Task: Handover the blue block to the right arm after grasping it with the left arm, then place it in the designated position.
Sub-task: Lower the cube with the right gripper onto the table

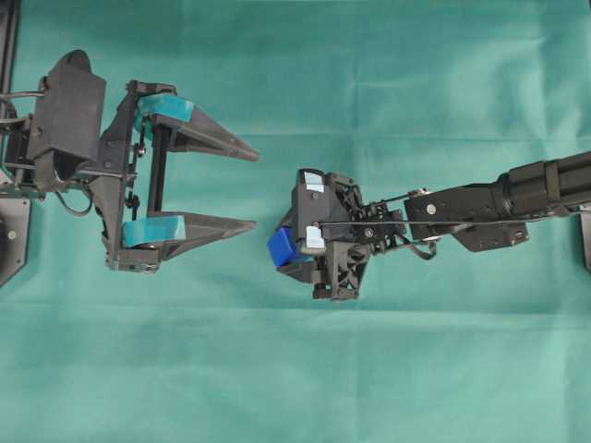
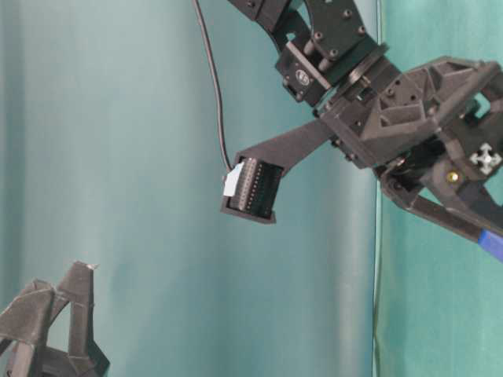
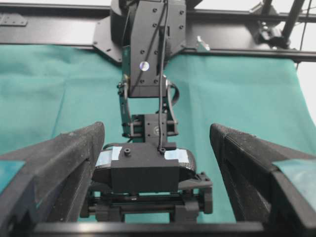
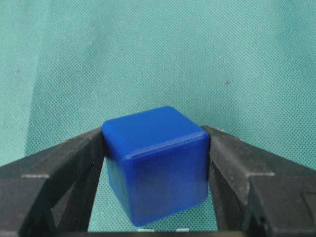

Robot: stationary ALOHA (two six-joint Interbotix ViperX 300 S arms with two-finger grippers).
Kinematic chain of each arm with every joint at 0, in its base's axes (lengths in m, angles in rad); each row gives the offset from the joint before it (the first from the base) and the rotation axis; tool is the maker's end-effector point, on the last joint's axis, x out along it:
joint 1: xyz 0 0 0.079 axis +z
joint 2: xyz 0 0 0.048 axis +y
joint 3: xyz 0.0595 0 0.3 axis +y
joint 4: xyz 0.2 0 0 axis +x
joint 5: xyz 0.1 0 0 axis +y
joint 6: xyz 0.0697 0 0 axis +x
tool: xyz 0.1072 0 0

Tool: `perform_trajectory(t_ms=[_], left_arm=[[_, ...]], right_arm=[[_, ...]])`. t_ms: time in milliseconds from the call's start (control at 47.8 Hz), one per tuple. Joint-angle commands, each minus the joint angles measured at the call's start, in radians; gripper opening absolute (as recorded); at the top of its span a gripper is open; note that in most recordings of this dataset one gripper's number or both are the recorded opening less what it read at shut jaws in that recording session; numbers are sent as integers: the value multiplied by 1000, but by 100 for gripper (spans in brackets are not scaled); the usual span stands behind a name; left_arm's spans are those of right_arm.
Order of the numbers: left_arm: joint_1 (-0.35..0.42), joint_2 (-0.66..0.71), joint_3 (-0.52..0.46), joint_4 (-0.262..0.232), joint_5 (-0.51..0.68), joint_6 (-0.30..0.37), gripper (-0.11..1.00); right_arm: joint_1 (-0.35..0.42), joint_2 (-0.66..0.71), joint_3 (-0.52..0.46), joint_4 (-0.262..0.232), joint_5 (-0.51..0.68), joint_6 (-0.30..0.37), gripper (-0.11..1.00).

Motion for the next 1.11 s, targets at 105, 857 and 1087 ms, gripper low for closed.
perform_trajectory(t_ms=[105, 857, 1087], left_arm=[[-2, -6, -28, 0, -6, 2, 100], [-2, -5, -29, 0, -5, 2, 100], [-2, -5, -29, 0, -6, 2, 100]], right_arm=[[-3, -17, -18, 3, -6, -2, 63], [-3, -18, -29, 20, 25, 8, 92], [-2, -35, -31, 20, 31, 8, 92]])
